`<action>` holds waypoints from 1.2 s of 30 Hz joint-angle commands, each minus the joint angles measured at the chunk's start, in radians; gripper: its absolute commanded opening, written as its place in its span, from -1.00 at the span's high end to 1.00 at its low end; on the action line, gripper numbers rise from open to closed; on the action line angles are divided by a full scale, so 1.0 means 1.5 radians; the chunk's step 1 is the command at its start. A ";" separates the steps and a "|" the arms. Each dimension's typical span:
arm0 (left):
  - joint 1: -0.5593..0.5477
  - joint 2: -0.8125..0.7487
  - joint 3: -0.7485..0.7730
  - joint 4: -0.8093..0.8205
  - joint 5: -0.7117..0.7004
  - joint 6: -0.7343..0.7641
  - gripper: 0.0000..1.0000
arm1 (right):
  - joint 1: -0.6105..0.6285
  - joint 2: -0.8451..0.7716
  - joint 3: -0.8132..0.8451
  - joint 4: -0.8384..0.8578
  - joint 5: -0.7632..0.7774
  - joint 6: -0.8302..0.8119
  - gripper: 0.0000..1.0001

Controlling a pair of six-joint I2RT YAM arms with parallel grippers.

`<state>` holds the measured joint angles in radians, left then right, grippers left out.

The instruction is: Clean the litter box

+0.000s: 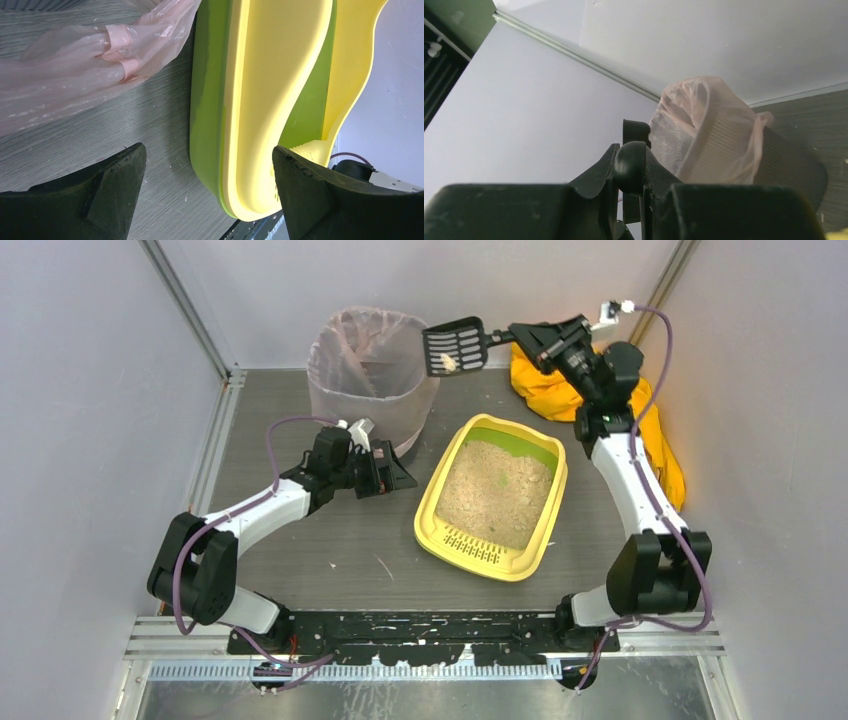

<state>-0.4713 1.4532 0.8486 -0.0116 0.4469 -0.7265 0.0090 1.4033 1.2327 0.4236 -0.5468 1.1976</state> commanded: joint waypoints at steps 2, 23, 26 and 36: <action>-0.003 -0.021 0.011 0.023 0.006 0.003 -0.91 | 0.072 0.094 0.147 -0.001 0.029 -0.045 0.99; -0.003 0.004 0.018 0.014 -0.005 0.014 -0.91 | 0.364 0.345 0.688 -0.506 0.301 -0.713 0.99; -0.003 0.005 0.019 0.013 -0.005 0.015 -0.91 | 0.400 0.344 0.691 -0.505 0.336 -0.779 0.99; -0.003 0.000 0.019 0.010 -0.011 0.021 -0.92 | 0.420 0.291 0.663 -0.439 0.325 -0.760 0.99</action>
<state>-0.4713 1.4605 0.8486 -0.0166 0.4423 -0.7208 0.6495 1.9305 2.2234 -0.3378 -0.0643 0.0513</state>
